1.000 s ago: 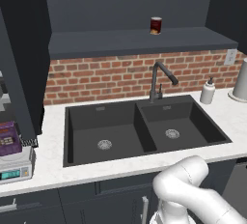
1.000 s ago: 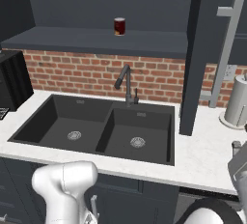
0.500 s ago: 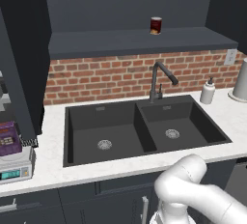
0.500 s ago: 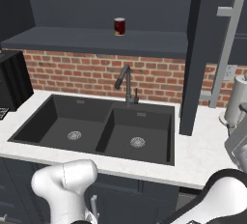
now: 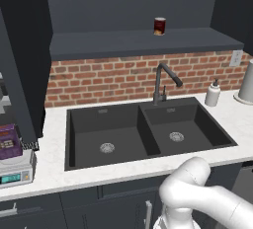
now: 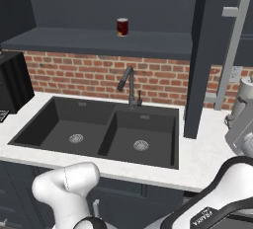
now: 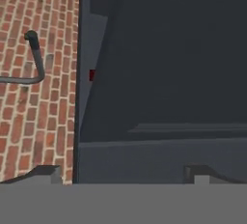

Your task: Pick the cereal and place it on the digital scale for weighing, and close the cabinet.

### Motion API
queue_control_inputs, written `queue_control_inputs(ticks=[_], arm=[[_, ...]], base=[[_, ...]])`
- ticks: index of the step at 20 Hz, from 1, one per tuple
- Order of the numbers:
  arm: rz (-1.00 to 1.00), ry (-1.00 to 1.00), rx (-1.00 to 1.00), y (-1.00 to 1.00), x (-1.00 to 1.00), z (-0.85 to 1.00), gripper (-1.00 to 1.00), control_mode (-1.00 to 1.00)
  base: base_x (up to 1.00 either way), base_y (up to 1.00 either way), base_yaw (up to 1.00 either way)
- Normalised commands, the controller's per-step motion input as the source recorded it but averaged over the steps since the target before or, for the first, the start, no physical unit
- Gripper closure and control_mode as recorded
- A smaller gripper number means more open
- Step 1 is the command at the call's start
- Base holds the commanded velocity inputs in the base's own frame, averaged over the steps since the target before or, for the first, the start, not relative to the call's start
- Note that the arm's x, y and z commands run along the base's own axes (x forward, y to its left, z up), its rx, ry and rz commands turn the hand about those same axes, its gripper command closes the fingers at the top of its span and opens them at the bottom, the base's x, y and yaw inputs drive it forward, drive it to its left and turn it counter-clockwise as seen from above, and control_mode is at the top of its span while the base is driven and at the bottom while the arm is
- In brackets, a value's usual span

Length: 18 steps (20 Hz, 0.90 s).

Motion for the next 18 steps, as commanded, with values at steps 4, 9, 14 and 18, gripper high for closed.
queue_control_inputs(ticks=[4, 9, 14, 18], arm=[[0.18, 0.0, -0.03, 0.42, -0.43, 0.35, -1.0, -1.0], [0.15, -0.02, -0.09, 0.76, -0.47, 0.46, -1.0, -1.0], [0.09, -0.03, -0.17, 0.96, -0.28, 0.55, -1.0, -1.0], [0.02, -0.01, -0.19, 1.0, -0.25, 0.4, -1.0, -1.0]], base=[[0.0, 0.0, 0.0], [0.0, 0.0, 0.0], [0.0, 0.0, 0.0], [0.0, 0.0, 0.0]])
